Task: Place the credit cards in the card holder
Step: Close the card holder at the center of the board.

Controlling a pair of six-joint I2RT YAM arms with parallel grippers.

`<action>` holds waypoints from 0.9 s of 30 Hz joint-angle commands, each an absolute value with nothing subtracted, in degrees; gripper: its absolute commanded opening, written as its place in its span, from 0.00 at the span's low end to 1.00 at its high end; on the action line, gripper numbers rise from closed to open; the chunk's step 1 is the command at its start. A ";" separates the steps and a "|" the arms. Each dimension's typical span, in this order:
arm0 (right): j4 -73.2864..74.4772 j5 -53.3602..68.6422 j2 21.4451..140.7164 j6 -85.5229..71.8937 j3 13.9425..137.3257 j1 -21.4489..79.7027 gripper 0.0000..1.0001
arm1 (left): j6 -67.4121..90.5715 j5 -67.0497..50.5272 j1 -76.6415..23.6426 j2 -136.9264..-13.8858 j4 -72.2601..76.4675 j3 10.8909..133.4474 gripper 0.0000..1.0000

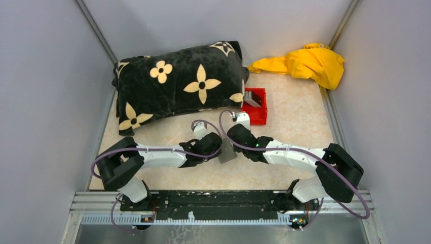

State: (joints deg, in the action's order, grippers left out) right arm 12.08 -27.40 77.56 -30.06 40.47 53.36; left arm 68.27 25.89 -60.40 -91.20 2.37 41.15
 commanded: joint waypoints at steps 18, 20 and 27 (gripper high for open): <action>6.78 -21.97 75.09 -25.98 37.73 46.40 0.31 | 68.33 24.96 -60.64 -95.40 -4.79 44.33 0.07; 6.16 -21.36 75.42 -25.85 37.58 45.96 0.31 | 68.36 24.92 -60.64 -95.52 -4.86 44.30 0.07; 3.88 -18.96 75.79 -25.32 37.09 45.12 0.31 | 68.50 24.97 -60.64 -95.69 -5.08 44.34 0.07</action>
